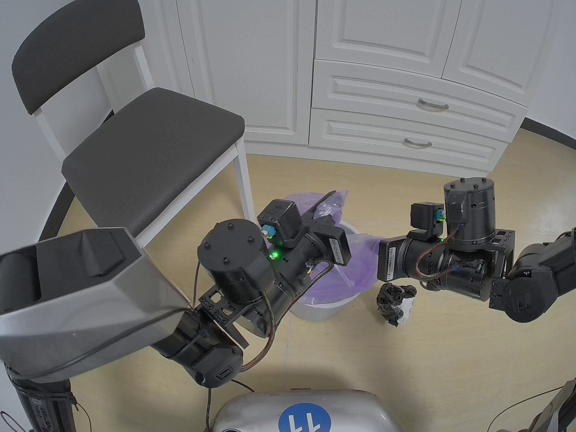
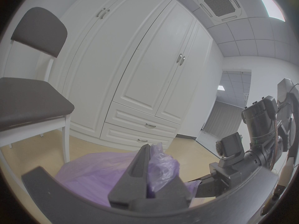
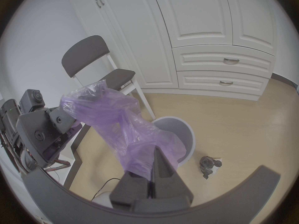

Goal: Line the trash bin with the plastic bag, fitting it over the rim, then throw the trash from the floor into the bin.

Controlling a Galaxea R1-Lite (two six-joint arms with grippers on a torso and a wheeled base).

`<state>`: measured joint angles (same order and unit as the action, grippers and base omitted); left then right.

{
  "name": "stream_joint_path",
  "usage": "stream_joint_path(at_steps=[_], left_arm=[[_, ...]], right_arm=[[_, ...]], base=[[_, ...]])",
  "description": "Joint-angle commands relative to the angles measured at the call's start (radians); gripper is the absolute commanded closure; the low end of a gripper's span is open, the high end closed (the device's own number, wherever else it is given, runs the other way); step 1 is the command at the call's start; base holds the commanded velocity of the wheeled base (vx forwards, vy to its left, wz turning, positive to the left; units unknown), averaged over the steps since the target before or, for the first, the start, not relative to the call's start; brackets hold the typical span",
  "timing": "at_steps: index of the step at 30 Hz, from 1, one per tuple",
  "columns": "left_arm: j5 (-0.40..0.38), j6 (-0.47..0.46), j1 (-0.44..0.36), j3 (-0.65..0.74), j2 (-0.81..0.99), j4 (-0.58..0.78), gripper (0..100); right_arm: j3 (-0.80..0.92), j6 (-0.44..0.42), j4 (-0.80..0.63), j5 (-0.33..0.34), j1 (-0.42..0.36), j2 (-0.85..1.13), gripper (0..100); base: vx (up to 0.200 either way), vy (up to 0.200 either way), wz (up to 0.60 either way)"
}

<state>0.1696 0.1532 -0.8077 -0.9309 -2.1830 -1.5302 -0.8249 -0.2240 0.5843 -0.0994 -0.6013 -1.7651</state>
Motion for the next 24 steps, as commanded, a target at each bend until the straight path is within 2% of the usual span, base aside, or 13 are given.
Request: stream_joint_path(at_steps=[1, 17, 23, 24], left_arm=[[0.001, 0.008, 0.005, -0.04, -0.063, -0.001, 100], [-0.004, 0.082, 0.035, -0.152, -0.192, 0.001, 100], [-0.045, 0.085, 0.054, -0.266, -0.259, 0.035, 100], [-0.079, 0.085, 0.059, -0.296, -0.279, 0.061, 100]], right_arm=[[-0.019, 0.002, 0.005, 0.001, 0.032, -0.059, 100], [-0.094, 0.003, 0.014, 0.01, 0.118, -0.208, 100], [-0.125, -0.001, 0.014, 0.035, 0.15, -0.251, 100], [-0.126, -0.001, 0.014, 0.043, 0.153, -0.258, 100]], base=[[0.0, 0.0, 0.0], [0.0, 0.0, 0.0], [0.0, 0.0, 0.0], [0.0, 0.0, 0.0]])
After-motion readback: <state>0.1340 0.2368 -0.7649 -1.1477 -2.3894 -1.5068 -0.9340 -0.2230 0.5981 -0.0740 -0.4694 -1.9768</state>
